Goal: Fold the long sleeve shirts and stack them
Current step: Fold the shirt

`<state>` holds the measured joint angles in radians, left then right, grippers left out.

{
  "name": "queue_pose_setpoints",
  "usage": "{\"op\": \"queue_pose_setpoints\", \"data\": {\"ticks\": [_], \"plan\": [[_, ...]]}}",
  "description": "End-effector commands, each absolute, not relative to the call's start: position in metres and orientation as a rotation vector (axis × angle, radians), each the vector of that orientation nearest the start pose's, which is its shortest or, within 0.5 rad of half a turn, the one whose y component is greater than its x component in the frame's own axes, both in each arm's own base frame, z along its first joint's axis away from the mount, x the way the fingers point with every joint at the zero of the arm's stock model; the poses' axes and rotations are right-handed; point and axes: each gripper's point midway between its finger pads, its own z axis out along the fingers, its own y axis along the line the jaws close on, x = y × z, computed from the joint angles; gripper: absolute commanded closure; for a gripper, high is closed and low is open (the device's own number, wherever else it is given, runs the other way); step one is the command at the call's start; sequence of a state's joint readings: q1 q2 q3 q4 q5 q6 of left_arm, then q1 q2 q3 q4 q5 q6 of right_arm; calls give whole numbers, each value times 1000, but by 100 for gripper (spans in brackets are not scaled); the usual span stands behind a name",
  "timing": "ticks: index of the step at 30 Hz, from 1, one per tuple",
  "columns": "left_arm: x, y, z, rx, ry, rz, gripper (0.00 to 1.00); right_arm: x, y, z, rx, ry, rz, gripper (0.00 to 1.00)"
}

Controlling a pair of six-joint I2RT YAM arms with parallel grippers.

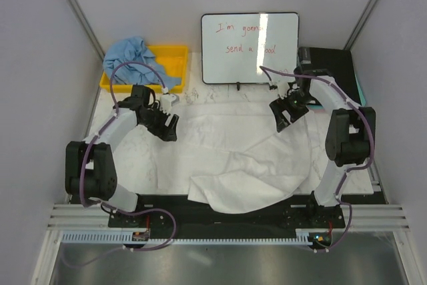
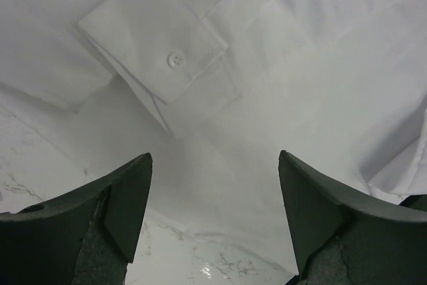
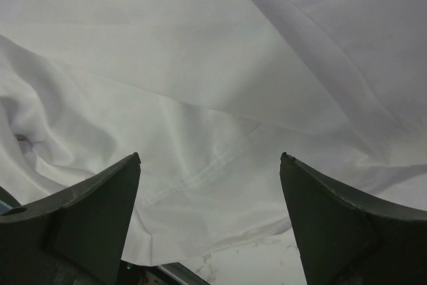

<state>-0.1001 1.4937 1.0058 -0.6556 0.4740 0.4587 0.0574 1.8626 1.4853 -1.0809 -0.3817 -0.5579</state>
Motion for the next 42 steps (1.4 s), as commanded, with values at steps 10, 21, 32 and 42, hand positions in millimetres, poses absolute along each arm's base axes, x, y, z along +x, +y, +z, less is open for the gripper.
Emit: {"op": "queue_pose_setpoints", "data": {"ticks": [10, 21, 32, 42], "plan": [[327, -72, 26, 936, 2640, -407, 19, 353, 68, 21, -910, 2842, 417, 8], [365, -50, 5, 838, 2698, -366, 19, 386, 75, -5, -889, 2858, 377, 10], [366, -70, 75, 907, 2508, -479, 19, 378, 84, 69, -962, 2731, 441, 10], [277, -103, 173, 793, 2204, -843, 15, 248, 156, 161, -1448, 2352, 603, 10]]}}
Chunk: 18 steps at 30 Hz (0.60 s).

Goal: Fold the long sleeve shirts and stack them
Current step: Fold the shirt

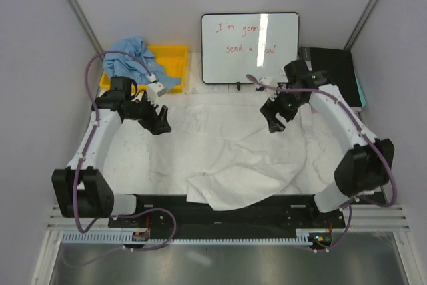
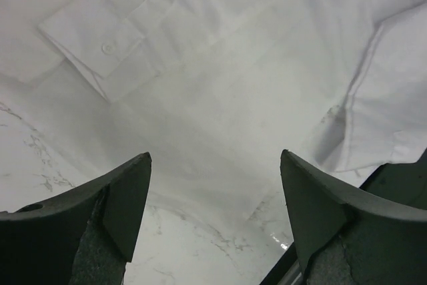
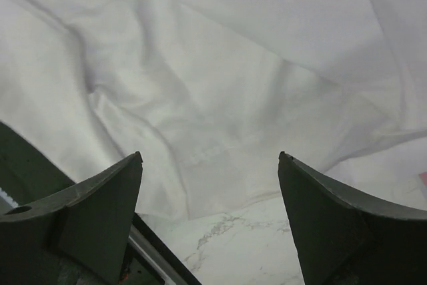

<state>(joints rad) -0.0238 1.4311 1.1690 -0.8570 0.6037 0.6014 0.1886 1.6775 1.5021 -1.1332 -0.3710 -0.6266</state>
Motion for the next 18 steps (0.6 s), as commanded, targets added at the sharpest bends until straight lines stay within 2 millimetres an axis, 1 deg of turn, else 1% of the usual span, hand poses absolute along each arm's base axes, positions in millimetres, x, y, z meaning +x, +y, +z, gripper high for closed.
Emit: {"op": "queue_pose_setpoints", "data": {"ticks": [1, 2, 3, 4, 5, 6, 7, 8, 9, 10, 11, 12, 13, 14, 15, 16, 17, 18], "plan": [[276, -95, 173, 697, 2206, -878, 15, 236, 168, 164, -1443, 2341, 622, 11], [279, -98, 188, 634, 2156, -917, 15, 220, 196, 158, -1526, 2288, 642, 12], [282, -93, 192, 584, 2143, -909, 15, 211, 210, 158, -1542, 2258, 650, 15], [284, -89, 192, 545, 2135, -899, 14, 207, 229, 152, -1557, 2211, 659, 17], [288, -86, 204, 497, 2102, -866, 14, 179, 256, 148, -1615, 2190, 697, 18], [290, -79, 206, 455, 2093, -841, 13, 166, 270, 145, -1646, 2158, 713, 19], [291, -76, 210, 419, 2087, -824, 12, 138, 296, 136, -1735, 2076, 738, 18], [291, -73, 215, 413, 2069, -794, 12, 126, 305, 129, -1743, 2092, 718, 18], [291, -69, 218, 401, 2066, -775, 12, 112, 314, 114, -1795, 2105, 704, 18], [291, -67, 219, 392, 2064, -765, 11, 88, 327, 104, -1873, 2061, 696, 18], [291, -66, 222, 394, 2056, -755, 11, 80, 331, 94, -1904, 2061, 673, 18], [290, -66, 221, 389, 2058, -755, 11, 76, 333, 79, -1935, 2069, 612, 18], [289, -66, 221, 391, 2058, -754, 11, 66, 340, 73, -1973, 2021, 596, 18], [288, -65, 220, 385, 2063, -755, 11, 65, 343, 62, -1989, 2024, 565, 17], [288, -66, 218, 383, 2065, -756, 11, 66, 350, 60, -1978, 2016, 550, 17], [287, -66, 217, 382, 2067, -763, 11, 66, 354, 58, -1974, 2027, 553, 17], [287, -66, 216, 381, 2070, -765, 11, 65, 356, 51, -1968, 2062, 547, 16], [285, -66, 214, 380, 2072, -766, 11, 68, 360, 50, -1953, 2056, 532, 15]]}}
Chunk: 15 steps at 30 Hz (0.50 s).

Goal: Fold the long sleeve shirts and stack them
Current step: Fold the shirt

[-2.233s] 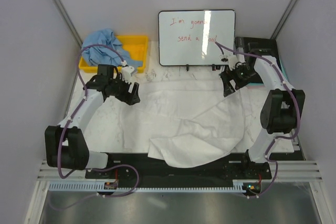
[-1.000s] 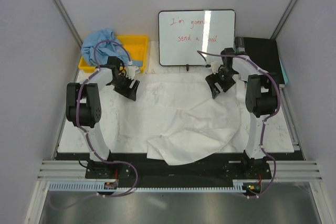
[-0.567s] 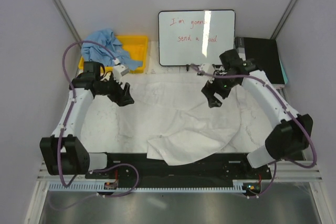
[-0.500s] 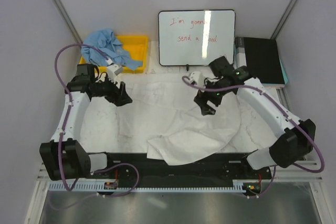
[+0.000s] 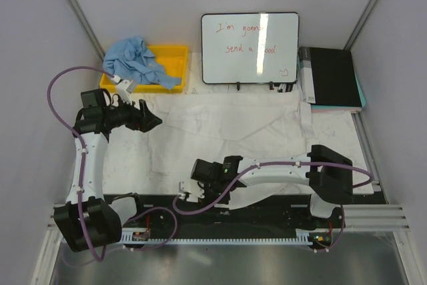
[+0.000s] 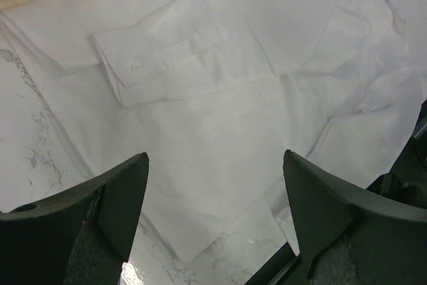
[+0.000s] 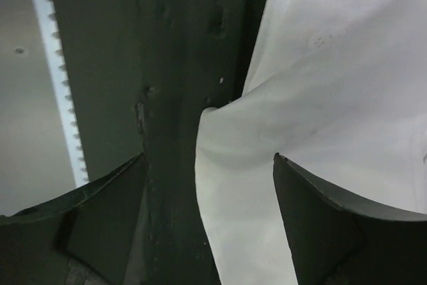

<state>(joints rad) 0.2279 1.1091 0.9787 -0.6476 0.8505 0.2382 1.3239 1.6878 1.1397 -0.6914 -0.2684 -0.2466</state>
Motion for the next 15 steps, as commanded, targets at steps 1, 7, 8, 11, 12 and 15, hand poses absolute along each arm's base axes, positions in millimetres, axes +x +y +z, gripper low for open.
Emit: {"op": "queue_pose_setpoints", "data": {"ticks": [1, 7, 8, 11, 12, 15], "plan": [[285, -66, 214, 384, 2072, -762, 11, 70, 361, 46, -1953, 2055, 515, 15], [285, -65, 215, 401, 2060, -747, 11, 86, 360, 21, -1919, 2076, 379, 35], [285, -65, 216, 404, 2057, -742, 11, 86, 360, 22, -1921, 2073, 377, 47], [285, -64, 215, 415, 2055, -728, 11, 82, 361, 45, -1950, 2008, 442, 83], [284, -65, 214, 428, 2050, -732, 11, 78, 354, 52, -1993, 1993, 468, 96], [282, -68, 215, 463, 2034, -751, 12, 50, 333, 92, -2145, 1820, 657, 100]]}}
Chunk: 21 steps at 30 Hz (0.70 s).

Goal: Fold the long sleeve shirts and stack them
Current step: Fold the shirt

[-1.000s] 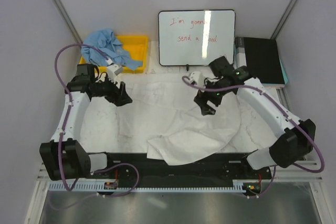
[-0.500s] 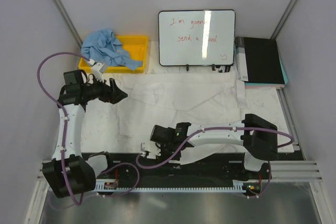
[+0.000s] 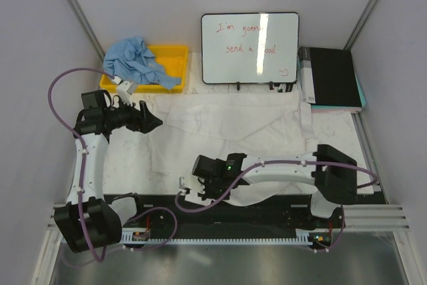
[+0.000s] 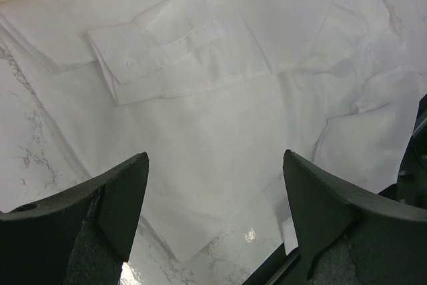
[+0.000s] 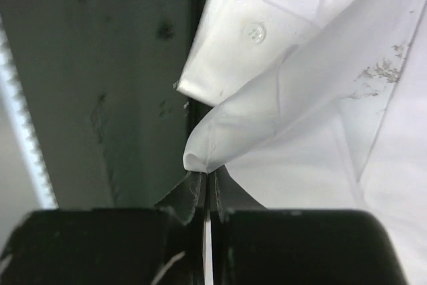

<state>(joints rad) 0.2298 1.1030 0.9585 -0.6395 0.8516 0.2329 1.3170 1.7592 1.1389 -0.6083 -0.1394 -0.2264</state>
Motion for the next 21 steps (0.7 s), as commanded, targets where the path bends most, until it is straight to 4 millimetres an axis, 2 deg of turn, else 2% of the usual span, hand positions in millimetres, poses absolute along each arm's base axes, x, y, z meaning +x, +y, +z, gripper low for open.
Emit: {"op": "queue_pose_setpoints", "data": {"ticks": [1, 2, 4, 5, 7, 8, 11, 15, 18, 20, 21], "plan": [[282, -69, 214, 476, 2032, -762, 12, 43, 326, 115, -2187, 1681, 716, 100], [281, -69, 212, 485, 2033, -765, 12, 28, 307, 117, -2266, 1663, 770, 100], [280, -70, 207, 522, 2029, -772, 12, 17, 288, 123, -2367, 1597, 793, 100], [279, -71, 202, 524, 2048, -785, 12, 11, 267, 116, -2468, 1571, 784, 98], [277, -71, 195, 554, 2057, -793, 12, 3, 247, 110, -2559, 1498, 761, 94], [276, -71, 190, 559, 2074, -807, 12, -1, 232, 100, -2636, 1457, 728, 93], [275, -68, 180, 591, 2094, -789, 13, -13, 225, 107, -2706, 1340, 715, 93], [273, -67, 173, 637, 2094, -775, 14, -26, 205, 104, -2870, 1135, 643, 89], [271, -67, 168, 665, 2096, -776, 14, -33, 199, 107, -2929, 1032, 622, 81], [271, -67, 166, 684, 2095, -772, 13, -31, 209, 110, -2892, 1039, 598, 59], [271, -67, 165, 696, 2092, -776, 13, -28, 216, 112, -2861, 1061, 578, 52]]}}
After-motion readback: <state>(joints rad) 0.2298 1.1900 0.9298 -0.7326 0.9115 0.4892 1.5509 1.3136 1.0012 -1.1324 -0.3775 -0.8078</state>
